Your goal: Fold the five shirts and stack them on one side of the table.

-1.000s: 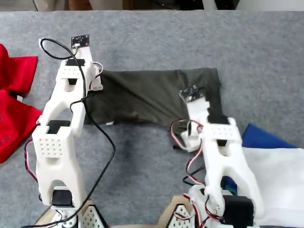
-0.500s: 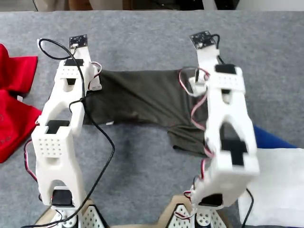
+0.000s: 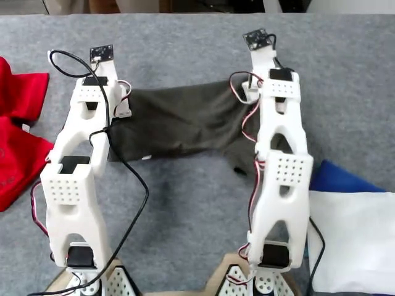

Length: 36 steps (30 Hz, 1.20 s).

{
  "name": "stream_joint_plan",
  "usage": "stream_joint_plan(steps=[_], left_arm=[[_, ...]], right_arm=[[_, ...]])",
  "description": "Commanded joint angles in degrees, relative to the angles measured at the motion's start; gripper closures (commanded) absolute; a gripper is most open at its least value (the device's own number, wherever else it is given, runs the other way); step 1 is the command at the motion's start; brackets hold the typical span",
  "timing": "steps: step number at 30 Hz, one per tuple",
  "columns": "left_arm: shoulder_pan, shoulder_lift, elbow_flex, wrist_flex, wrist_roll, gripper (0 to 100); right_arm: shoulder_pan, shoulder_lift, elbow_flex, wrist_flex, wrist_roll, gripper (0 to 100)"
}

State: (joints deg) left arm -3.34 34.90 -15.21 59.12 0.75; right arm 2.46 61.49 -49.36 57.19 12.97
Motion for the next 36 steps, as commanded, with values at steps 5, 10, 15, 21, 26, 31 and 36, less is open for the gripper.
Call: stream_joint_plan(steps=[5,10,15,21,26,31,36], left_arm=[[-0.2,-0.7,-1.1,-0.8,-0.7,98],[-0.2,-0.7,-1.1,-1.4,-0.7,98],[-0.5,-0.7,-1.1,-1.2,-0.3,98],[-0.2,-4.2,-4.7,8.5,5.8,98],[0.1,-10.7,-11.6,19.3,8.4,98],[0.1,-15.6,-17.7,29.4,8.1,98],[3.5,-13.4,-14.5,34.8,6.4,98]], right_arm=[[0.5,3.9,-25.1,14.2,-0.4,99.4],[0.5,5.1,-35.7,22.2,-0.2,99.4],[-0.9,8.5,-40.6,28.0,-0.2,99.4],[-1.4,14.3,-45.2,30.5,-4.3,99.4],[-0.3,17.4,-46.3,26.3,-4.7,99.4],[-0.7,18.3,-45.3,22.4,-4.8,99.4],[-0.7,23.3,-46.1,12.0,-4.7,99.4]])
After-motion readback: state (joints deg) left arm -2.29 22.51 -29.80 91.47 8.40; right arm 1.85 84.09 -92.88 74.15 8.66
